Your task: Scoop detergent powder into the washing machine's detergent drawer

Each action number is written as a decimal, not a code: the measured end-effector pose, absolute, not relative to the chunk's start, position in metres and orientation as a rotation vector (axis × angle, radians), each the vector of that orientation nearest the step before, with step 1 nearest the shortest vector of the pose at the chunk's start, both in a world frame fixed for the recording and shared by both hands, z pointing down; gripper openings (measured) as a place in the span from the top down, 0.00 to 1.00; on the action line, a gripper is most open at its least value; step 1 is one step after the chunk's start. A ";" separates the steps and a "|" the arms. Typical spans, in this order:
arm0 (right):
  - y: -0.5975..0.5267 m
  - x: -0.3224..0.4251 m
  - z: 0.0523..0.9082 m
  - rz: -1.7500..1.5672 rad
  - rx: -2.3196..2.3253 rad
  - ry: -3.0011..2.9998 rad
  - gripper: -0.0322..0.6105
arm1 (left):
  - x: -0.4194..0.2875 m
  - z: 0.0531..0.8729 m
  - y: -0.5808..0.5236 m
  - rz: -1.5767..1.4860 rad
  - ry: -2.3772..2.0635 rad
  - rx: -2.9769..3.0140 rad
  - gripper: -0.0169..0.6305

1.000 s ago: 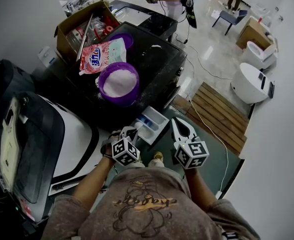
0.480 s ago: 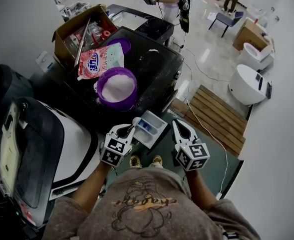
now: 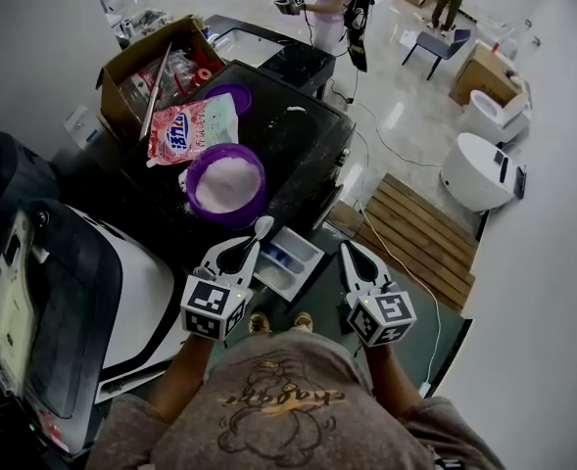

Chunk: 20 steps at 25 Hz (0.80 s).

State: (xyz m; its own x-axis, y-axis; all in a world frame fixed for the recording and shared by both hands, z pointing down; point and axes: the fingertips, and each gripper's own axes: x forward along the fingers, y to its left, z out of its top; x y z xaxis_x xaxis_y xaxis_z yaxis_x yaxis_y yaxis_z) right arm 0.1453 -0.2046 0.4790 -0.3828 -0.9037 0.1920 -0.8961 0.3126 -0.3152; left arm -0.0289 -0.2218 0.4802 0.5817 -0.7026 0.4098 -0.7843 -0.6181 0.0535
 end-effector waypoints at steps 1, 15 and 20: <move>-0.205 0.146 0.476 -0.577 -1.730 2.527 0.95 | -0.031 0.472 -0.225 0.499 -1.253 2.579 0.94; -0.214 0.153 0.461 -0.476 -1.739 2.533 0.95 | -0.073 0.436 -0.250 0.206 -1.447 2.496 0.94; -0.218 0.155 0.453 -0.486 -1.752 2.504 0.95 | -0.079 0.438 -0.254 0.203 -1.474 2.486 0.94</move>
State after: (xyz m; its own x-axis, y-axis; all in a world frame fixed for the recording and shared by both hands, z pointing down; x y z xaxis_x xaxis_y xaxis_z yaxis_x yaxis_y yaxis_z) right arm 0.1546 -0.2177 0.4535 -0.3584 -0.9231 0.1398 -0.9083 0.3102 -0.2806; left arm -0.0794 -0.2540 0.4376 0.4804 -0.8432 0.2414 -0.8770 -0.4603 0.1376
